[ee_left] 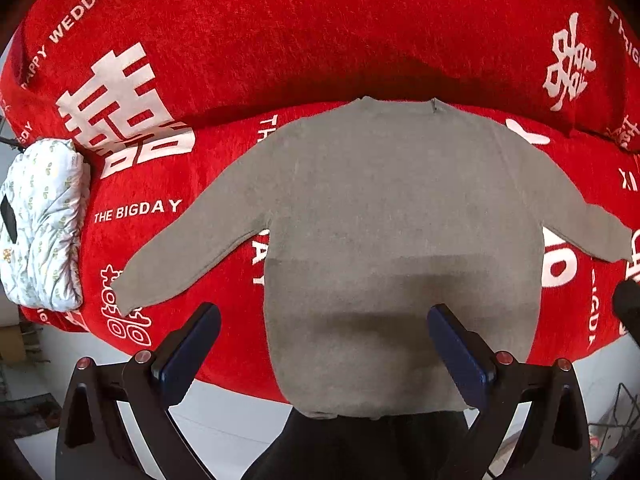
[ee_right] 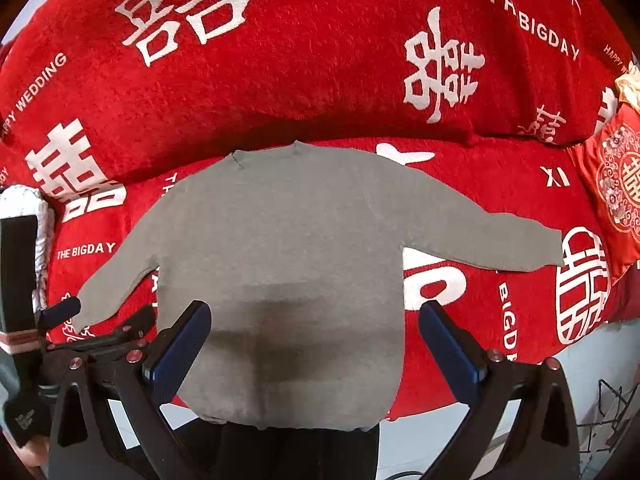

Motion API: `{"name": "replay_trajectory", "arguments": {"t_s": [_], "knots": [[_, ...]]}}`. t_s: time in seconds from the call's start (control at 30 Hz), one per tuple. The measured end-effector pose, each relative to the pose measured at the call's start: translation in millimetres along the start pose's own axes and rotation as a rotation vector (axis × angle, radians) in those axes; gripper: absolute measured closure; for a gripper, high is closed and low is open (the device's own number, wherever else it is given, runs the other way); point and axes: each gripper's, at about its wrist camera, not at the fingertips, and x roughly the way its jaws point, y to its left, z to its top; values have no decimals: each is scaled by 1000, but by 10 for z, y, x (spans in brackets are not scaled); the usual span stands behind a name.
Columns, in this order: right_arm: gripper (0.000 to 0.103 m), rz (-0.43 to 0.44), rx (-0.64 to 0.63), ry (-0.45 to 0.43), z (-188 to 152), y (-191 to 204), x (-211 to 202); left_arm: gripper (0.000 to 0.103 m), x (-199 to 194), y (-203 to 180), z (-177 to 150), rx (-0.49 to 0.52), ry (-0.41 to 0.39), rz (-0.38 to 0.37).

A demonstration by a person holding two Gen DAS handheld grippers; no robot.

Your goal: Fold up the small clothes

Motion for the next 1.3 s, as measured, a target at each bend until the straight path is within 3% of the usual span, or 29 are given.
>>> {"name": "replay_trajectory", "arguments": {"t_s": [1.3], "knots": [[0, -45, 31, 15, 147, -109, -51, 0, 65, -16, 79, 8, 23, 2]]}}
